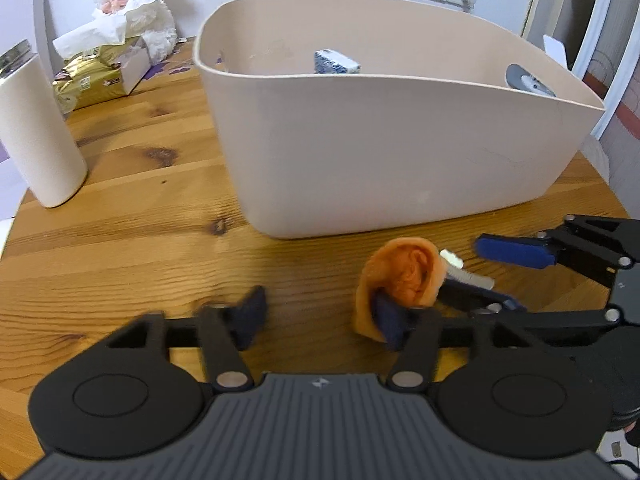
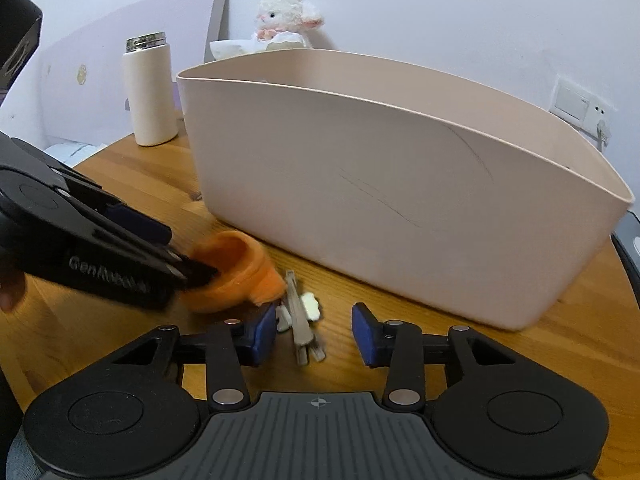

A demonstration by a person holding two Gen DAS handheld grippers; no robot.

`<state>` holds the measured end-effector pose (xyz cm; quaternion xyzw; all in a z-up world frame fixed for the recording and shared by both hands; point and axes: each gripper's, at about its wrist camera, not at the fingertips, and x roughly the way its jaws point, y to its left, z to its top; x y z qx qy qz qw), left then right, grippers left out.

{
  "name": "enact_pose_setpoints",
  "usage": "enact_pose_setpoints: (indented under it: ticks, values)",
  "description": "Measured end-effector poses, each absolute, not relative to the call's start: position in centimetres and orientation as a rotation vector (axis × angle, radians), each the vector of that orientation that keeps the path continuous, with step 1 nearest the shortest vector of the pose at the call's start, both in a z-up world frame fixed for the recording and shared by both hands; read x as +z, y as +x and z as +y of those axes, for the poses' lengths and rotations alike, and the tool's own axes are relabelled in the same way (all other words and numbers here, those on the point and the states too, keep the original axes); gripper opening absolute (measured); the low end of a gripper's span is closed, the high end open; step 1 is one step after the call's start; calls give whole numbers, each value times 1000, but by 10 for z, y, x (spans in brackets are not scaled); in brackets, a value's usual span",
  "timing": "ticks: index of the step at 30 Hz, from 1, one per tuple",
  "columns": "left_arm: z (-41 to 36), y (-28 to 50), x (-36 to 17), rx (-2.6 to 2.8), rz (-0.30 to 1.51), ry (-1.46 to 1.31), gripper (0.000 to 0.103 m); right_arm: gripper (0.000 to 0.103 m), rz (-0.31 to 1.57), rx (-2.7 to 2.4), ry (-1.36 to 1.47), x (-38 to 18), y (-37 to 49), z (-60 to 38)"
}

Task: Organize objects
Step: 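Close the left tool on the orange cloth while the right tool grasps the white clips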

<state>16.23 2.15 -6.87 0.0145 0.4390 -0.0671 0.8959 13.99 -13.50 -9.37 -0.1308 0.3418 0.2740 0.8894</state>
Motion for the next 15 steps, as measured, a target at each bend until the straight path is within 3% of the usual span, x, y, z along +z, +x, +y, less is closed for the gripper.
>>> enact_pose_setpoints:
  ticks: [4, 6, 7, 8, 9, 12, 15]
  values:
    - [15, 165, -71, -157, 890, 35, 59, 39, 718, 584, -244, -93, 140, -137]
    - [10, 164, -71, -169, 877, 50, 39, 35, 716, 578, -235, -93, 138, -139]
    - [9, 163, -71, -181, 873, 47, 31, 27, 716, 575, -224, -92, 136, -141]
    - [8, 163, -70, -194, 877, 32, 15, 19, 715, 571, -213, -92, 135, -143]
    - [9, 164, -70, -205, 884, 12, 6, 18, 715, 564, -205, -92, 134, -145]
    - [8, 163, -70, -200, 892, -6, 4, 17, 713, 551, -180, -91, 132, -148]
    - [7, 163, -69, -189, 899, -6, 3, 10, 707, 547, -167, -87, 131, -150]
